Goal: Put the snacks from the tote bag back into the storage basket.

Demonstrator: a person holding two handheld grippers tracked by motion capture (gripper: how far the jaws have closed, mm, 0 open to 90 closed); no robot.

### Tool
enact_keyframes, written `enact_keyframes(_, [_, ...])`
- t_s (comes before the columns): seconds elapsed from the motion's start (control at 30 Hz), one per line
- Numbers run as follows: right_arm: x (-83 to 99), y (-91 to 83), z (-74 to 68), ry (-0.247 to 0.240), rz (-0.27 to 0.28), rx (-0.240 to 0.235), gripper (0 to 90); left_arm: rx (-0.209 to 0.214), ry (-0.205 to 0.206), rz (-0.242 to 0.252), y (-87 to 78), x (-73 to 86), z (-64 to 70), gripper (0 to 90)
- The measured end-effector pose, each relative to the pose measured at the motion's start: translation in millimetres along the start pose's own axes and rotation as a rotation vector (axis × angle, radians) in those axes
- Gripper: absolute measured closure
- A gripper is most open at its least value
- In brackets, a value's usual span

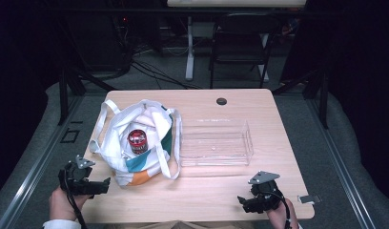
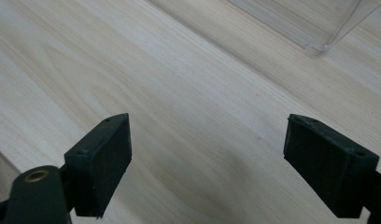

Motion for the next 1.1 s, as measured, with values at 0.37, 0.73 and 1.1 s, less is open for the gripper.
enact_keyframes(0.37, [0.6, -2.2, -1.2, 0.000, 0.003, 0.013, 14.7, 0.010, -0.015, -0.001, 2.0, 0.7, -2.9, 0.3])
enact_keyframes(0.73, [-2.1, -1.4, -0.5, 0.005, 0.008, 0.013, 14.6, 0.048, -0.064, 0.047, -5.4, -4.1, -3.4, 0.3])
enact_keyframes(1.1, [5.8, -4.4, -0.5, 0.011, 0.007, 0.017, 14.7, 0.039, -0.041, 0.106, -11.6, -33.3, 2.0, 0.1])
Point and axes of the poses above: each handheld gripper's, and its own axes: y roughly forward along the jaws, x roughly out of its underside, z roughly to its right, the point moved 9 cm from there along y, roughly forward along the jaws, and after that the axes turned 7 degrees about -z, right-handed, at the moved point
